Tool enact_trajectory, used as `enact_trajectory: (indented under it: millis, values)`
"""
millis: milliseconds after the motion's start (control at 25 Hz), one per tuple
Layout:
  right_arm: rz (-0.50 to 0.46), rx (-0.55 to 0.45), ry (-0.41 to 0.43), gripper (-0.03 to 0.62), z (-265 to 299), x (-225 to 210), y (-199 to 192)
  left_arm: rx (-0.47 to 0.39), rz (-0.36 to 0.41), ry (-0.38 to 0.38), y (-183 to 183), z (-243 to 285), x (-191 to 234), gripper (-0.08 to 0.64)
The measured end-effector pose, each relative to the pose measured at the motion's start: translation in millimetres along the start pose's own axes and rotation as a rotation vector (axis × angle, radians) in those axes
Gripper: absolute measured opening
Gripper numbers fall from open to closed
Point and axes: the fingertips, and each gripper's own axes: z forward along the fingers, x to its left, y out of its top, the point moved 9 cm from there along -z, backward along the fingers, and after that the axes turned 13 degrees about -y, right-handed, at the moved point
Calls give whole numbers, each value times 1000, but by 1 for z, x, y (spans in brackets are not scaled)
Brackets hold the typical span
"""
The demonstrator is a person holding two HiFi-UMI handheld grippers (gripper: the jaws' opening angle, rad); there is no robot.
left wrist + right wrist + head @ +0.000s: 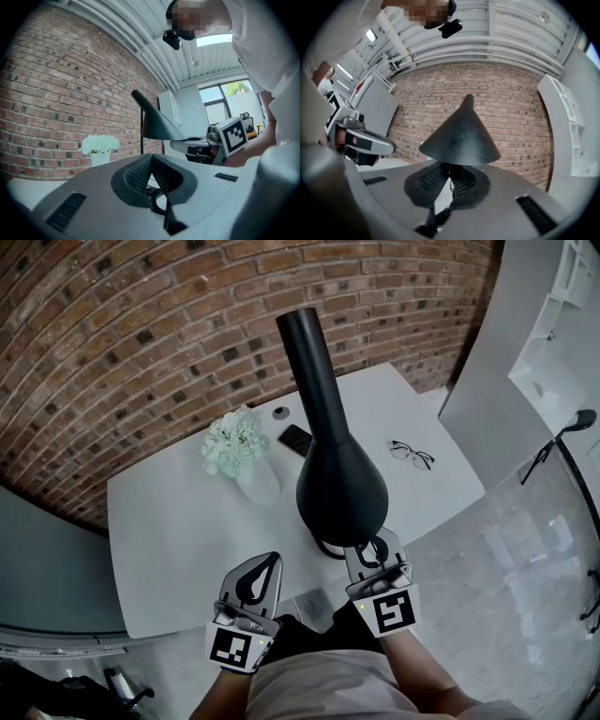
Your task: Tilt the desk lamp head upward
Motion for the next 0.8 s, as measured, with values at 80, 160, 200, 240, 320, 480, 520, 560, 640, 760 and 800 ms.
enact_trajectory:
  millis: [80,160,200,240,320,480,520,560,640,760,800]
  values:
    - [0,0,8,16,5,0,1,-1,-4,5,1,0,0,6]
    - [-1,-6,18,15,9,1,1,6,-14,9,0,0,-1,6]
    - [2,-9,22,15,12,2,1,9,-18,11,0,-1,-1,6]
    - [7,-10,26,15,14,2,1,11,-19,12,0,-1,-1,6]
    - [20,-10,30,15,15,2,2,13,-19,13,0,-1,-2,6]
    - [8,-11,27,15,10,1,9,23,-17,15,7,-2,-5,6]
    - [4,-8,29,15,8,1,11,24,-18,15,9,-2,-6,6]
    - [2,-4,33,15,6,1,14,24,-19,14,13,-3,-7,6]
    - [0,7,42,15,1,0,20,27,-17,9,22,-5,-9,6]
    - [6,31,41,15,-5,0,28,30,-15,7,35,-8,-10,6]
    - [7,38,40,15,-6,1,30,30,-17,9,38,-9,-10,6]
